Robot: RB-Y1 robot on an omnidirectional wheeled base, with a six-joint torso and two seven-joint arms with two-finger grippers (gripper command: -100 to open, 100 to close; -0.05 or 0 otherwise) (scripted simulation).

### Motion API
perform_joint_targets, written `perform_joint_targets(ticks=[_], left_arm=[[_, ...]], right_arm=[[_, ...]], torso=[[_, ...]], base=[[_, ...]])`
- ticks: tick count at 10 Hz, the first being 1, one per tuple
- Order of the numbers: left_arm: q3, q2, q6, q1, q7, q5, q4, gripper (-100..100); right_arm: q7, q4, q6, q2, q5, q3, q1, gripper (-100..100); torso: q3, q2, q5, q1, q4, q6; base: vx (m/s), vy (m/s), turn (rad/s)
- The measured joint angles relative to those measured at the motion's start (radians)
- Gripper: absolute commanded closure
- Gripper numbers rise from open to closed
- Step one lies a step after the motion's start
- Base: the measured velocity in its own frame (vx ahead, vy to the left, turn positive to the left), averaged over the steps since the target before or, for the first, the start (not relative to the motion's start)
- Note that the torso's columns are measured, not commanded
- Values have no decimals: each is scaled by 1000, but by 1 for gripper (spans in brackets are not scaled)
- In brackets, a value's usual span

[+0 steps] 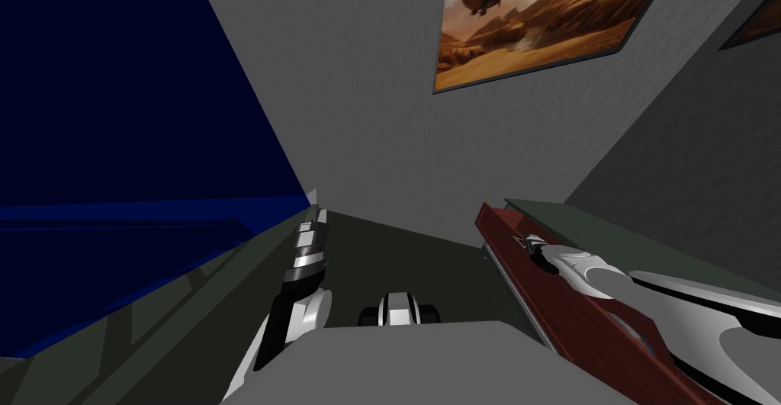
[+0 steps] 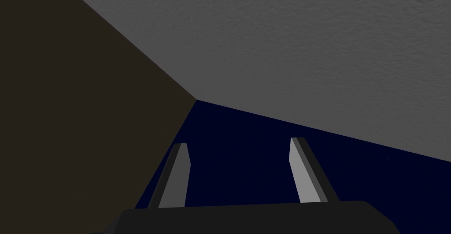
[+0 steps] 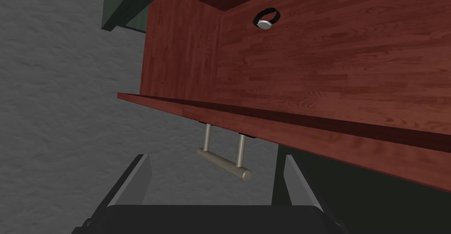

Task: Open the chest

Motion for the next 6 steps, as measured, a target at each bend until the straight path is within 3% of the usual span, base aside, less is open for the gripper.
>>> perform_joint_targets(ticks=[1, 2, 5, 6], left_arm=[[0, 0, 0, 0, 0, 0, 0, 0], [0, 0, 0, 0, 0, 0, 0, 0], [0, 0, 0, 0, 0, 0, 0, 0], [0, 0, 0, 0, 0, 0, 0, 0]], right_arm=[[2, 25, -22, 0, 9, -7, -8, -100], [3, 4, -34, -29, -10, 8, -5, -100], [8, 25, -82, -56, -13, 6, -14, -100], [9, 26, -87, -57, -12, 5, -14, 0]], torso=[[0, 0, 0, -1, 0, -1], [0, 0, 0, 0, 0, -1], [0, 0, 0, 0, 0, 0], [0, 1, 0, -1, 0, -1]], base=[[40, 64, -44], [33, 49, -30], [21, 38, -28], [0, 0, 0]])
